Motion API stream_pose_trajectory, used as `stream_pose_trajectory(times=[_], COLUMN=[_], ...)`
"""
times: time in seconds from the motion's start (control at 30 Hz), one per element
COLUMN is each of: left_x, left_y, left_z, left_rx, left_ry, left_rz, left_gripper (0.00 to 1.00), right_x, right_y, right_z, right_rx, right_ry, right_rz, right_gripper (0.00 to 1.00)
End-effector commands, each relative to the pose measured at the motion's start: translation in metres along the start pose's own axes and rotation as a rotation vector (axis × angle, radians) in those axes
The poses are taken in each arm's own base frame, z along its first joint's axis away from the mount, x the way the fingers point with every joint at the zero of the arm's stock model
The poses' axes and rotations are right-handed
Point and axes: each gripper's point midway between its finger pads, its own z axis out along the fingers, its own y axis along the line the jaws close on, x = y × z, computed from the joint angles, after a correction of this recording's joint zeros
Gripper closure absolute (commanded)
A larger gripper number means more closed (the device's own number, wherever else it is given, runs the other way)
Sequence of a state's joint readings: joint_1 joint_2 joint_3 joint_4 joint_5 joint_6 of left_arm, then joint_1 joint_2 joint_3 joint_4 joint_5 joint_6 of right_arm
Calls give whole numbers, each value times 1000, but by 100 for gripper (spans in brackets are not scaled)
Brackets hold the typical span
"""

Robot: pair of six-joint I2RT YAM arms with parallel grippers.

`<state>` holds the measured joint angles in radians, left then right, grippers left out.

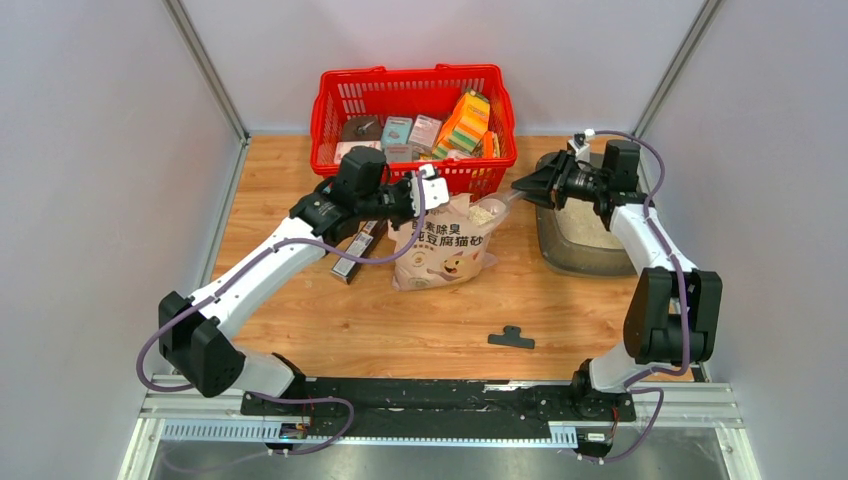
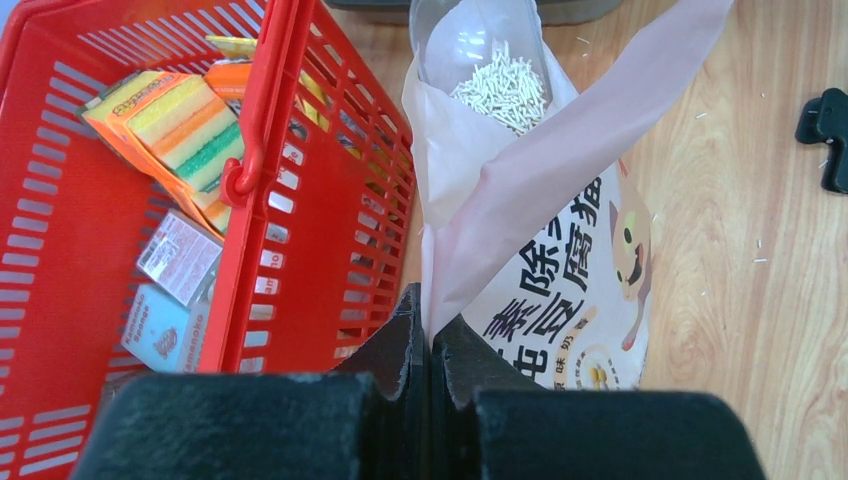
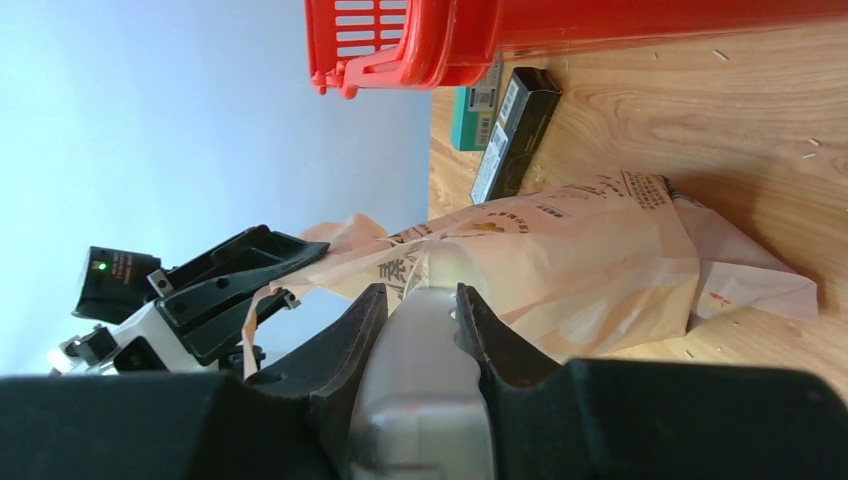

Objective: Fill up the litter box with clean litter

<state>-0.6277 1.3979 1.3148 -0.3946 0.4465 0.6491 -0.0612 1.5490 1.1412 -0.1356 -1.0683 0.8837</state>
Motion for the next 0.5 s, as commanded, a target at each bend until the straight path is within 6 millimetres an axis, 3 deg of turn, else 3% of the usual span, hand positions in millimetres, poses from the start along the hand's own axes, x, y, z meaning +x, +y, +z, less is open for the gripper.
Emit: stream_pose_trajectory(times=[0.0,0.23,0.47], left_x=[-64,-63,-64], left_y=[29,28,27], left_z=[-34,-35,-36], left_rx=[-114,-114,-113], left_ry=[-167,-162,-168], left_rz=[180,179,166], left_gripper=[100,100,100], right_x=[0,-3,-10], right_y=[32,32,15], right_z=[-17,-23,-30], right_rx=[-99,-105,-101], right_ry=[4,-7,-34], right_rz=[-48,-36,-29], right_gripper=[100,100,100])
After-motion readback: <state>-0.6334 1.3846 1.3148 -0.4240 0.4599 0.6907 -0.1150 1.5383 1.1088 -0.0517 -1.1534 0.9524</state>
